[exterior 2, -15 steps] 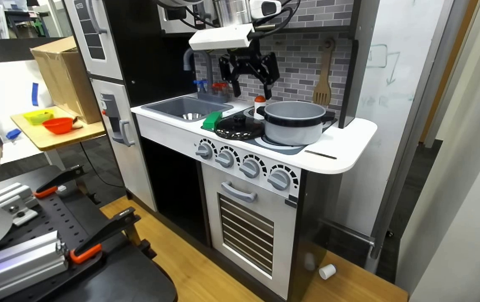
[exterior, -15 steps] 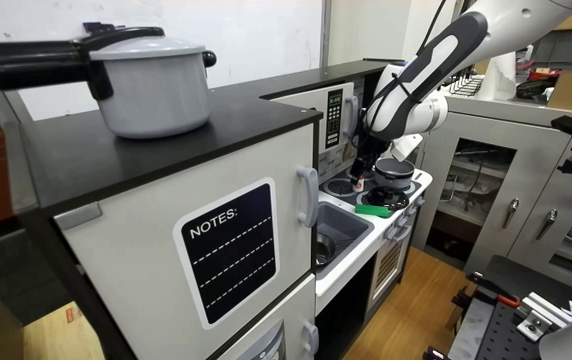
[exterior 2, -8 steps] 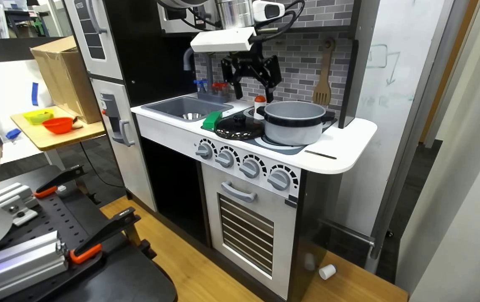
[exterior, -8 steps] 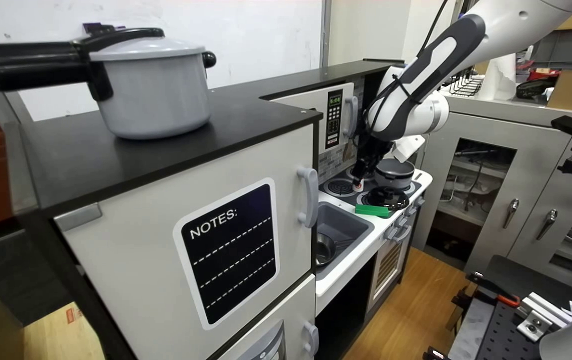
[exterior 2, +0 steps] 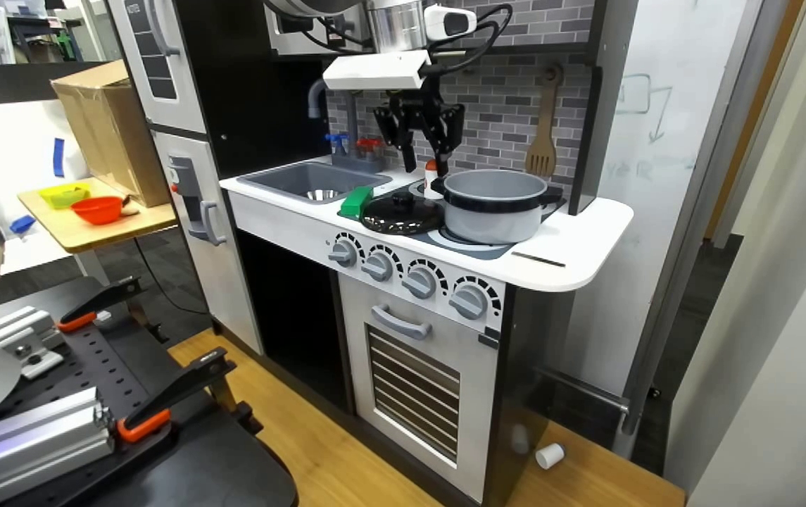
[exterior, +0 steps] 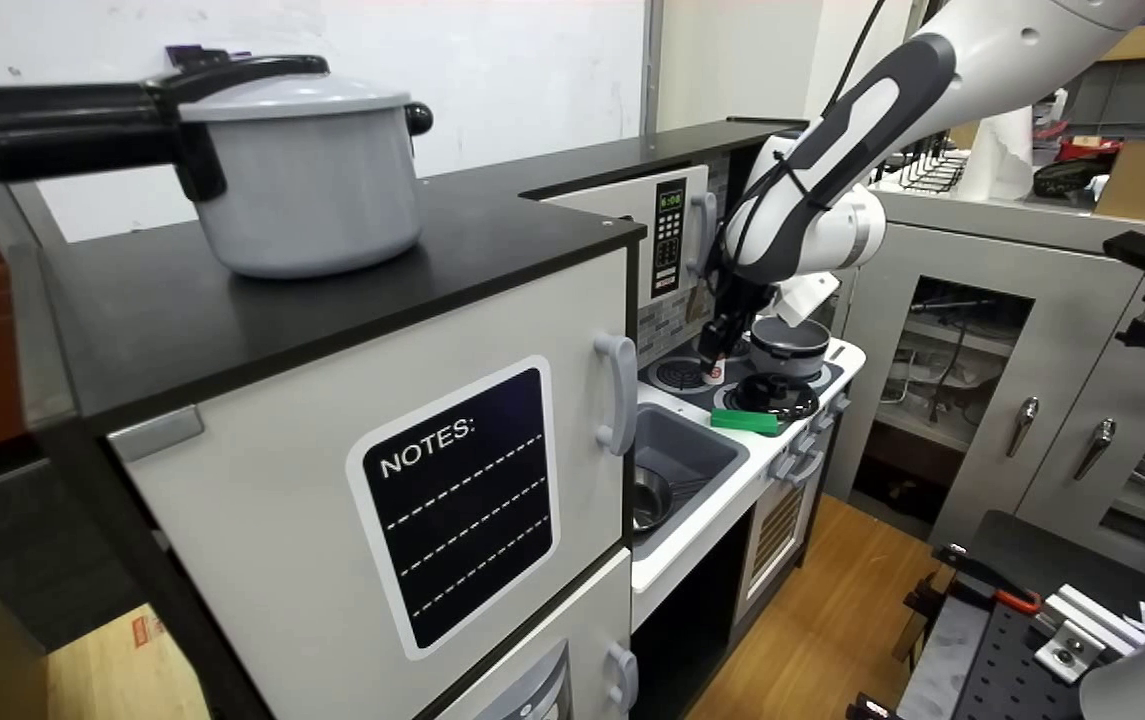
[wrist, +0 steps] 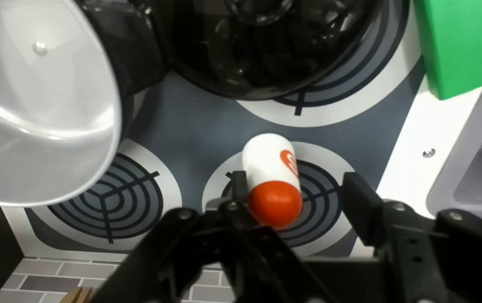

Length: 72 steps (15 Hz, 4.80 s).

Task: Pick up and put down the green block then put the salt cellar inside the pot and the green block in the sink

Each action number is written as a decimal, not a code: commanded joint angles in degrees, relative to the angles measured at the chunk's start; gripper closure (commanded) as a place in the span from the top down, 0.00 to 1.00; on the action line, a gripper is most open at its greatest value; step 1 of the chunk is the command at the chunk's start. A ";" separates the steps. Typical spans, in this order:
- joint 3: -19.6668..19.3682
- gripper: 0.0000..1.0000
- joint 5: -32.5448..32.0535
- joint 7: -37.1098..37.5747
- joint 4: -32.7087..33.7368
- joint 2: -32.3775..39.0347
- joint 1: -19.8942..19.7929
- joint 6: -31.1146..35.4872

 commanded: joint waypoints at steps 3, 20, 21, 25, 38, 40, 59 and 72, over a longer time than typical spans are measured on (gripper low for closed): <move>2.71 0.21 1.81 -2.07 1.89 1.43 -2.41 0.08; -0.15 0.08 -0.89 -4.47 -7.33 -11.46 -0.86 -7.31; -0.80 0.08 -1.16 -4.76 -8.01 -12.62 -0.68 -7.84; -3.17 0.08 -3.13 -4.45 -9.73 -16.27 0.02 -8.92; -6.67 0.08 -14.49 5.79 -7.95 -17.93 -0.22 -9.07; -6.81 0.08 -15.42 8.26 -7.77 -17.84 -0.41 -8.93; -13.16 0.08 -13.28 14.93 -3.64 -17.19 -3.85 -12.77; -11.03 0.08 -12.29 13.82 1.75 -10.02 -2.28 -13.31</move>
